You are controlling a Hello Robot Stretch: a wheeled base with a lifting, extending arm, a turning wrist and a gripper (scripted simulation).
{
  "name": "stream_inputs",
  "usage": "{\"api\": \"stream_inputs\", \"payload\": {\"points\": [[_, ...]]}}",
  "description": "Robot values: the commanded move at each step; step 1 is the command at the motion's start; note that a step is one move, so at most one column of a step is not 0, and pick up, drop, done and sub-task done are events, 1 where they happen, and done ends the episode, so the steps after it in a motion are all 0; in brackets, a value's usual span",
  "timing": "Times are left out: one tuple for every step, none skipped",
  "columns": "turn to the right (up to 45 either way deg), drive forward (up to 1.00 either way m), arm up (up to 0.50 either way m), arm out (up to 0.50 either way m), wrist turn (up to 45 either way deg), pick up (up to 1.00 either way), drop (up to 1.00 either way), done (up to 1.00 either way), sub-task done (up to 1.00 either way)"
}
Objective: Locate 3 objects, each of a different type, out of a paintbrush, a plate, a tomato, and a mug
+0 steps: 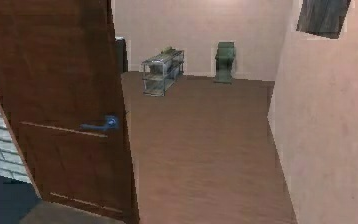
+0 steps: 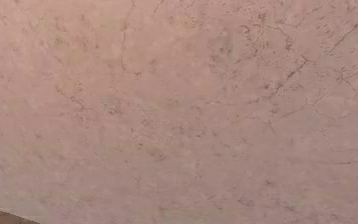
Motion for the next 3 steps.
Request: {"api": "stream_inputs", "payload": {"points": [[3.0, 0.0, 0.0, 0.0, 0.0, 0.0, 0.0, 0.0, 0.0], [6.0, 0.0, 0.0, 0.0, 0.0, 0.0, 0.0, 0.0, 0.0], [0.0, 1.0, 0.0, 0.0, 0.0, 0.0, 0.0, 0.0, 0.0]]}}
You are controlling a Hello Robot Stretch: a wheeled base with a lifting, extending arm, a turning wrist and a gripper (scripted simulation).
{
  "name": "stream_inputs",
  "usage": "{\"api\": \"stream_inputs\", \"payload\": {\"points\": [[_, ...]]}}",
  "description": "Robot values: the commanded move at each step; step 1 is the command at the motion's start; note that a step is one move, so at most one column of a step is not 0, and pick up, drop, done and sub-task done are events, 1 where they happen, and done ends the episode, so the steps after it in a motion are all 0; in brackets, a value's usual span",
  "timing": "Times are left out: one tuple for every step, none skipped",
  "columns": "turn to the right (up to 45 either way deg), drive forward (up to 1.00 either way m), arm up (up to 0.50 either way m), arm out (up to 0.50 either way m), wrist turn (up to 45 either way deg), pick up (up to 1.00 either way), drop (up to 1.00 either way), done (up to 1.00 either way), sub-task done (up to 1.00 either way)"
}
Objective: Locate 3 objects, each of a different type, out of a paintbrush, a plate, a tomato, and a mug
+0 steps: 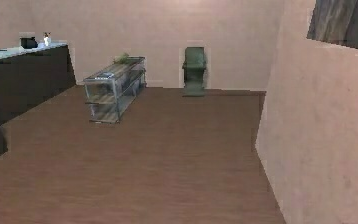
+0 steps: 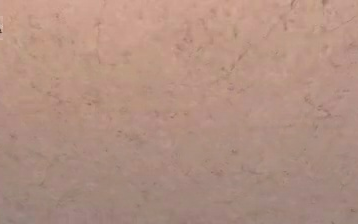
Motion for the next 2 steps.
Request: {"api": "stream_inputs", "payload": {"points": [[9.0, 0.0, 0.0, 0.0, 0.0, 0.0, 0.0, 0.0, 0.0], [0.0, 0.25, 0.0, 0.0, 0.0, 0.0, 0.0, 0.0, 0.0]]}}
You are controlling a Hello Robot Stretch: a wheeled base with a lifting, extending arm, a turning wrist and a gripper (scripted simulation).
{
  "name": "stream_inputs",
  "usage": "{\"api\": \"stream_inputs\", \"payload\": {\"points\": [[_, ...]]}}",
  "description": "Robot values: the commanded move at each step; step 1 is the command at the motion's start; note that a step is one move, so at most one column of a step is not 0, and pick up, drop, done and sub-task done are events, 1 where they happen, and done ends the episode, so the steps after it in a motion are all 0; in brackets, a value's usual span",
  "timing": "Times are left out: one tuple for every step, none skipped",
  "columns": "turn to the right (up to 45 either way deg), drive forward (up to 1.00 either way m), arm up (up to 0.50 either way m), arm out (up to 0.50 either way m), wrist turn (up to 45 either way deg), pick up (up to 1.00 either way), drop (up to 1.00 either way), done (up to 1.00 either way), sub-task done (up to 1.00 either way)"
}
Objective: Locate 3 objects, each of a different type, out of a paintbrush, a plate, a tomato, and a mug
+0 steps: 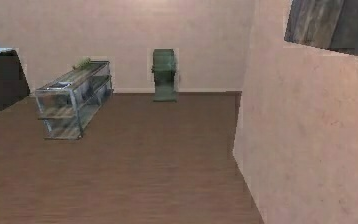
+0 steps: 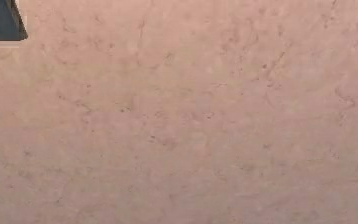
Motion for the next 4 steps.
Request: {"api": "stream_inputs", "payload": {"points": [[-39.0, 0.0, 0.0, 0.0, 0.0, 0.0, 0.0, 0.0, 0.0], [0.0, 0.1, 0.0, 0.0, 0.0, 0.0, 0.0, 0.0, 0.0], [36.0, 0.0, 0.0, 0.0, 0.0, 0.0, 0.0, 0.0, 0.0], [0.0, 0.3, 0.0, 0.0, 0.0, 0.0, 0.0, 0.0, 0.0]]}}
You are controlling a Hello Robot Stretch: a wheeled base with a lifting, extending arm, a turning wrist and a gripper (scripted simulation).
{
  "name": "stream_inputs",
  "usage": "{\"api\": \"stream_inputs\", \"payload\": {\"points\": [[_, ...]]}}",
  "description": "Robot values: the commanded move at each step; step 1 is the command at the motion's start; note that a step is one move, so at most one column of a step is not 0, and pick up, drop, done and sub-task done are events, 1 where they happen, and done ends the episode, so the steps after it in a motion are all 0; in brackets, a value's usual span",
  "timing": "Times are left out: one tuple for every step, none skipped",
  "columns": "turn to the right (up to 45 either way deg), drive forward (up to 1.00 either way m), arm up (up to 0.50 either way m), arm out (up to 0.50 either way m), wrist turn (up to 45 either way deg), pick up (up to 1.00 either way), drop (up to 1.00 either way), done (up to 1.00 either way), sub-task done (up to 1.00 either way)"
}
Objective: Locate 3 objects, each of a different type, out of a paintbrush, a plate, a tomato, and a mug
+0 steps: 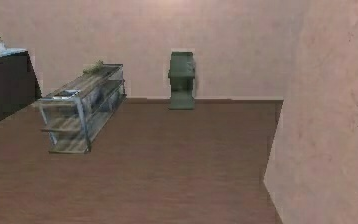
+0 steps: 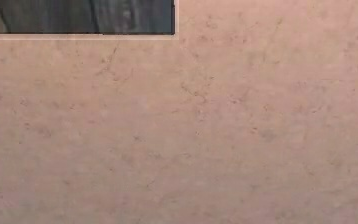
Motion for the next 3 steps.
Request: {"api": "stream_inputs", "payload": {"points": [[-45.0, 0.0, 0.0, 0.0, 0.0, 0.0, 0.0, 0.0, 0.0], [-6.0, 0.0, 0.0, 0.0, 0.0, 0.0, 0.0, 0.0, 0.0], [0.0, 1.0, 0.0, 0.0, 0.0, 0.0, 0.0, 0.0, 0.0]]}}
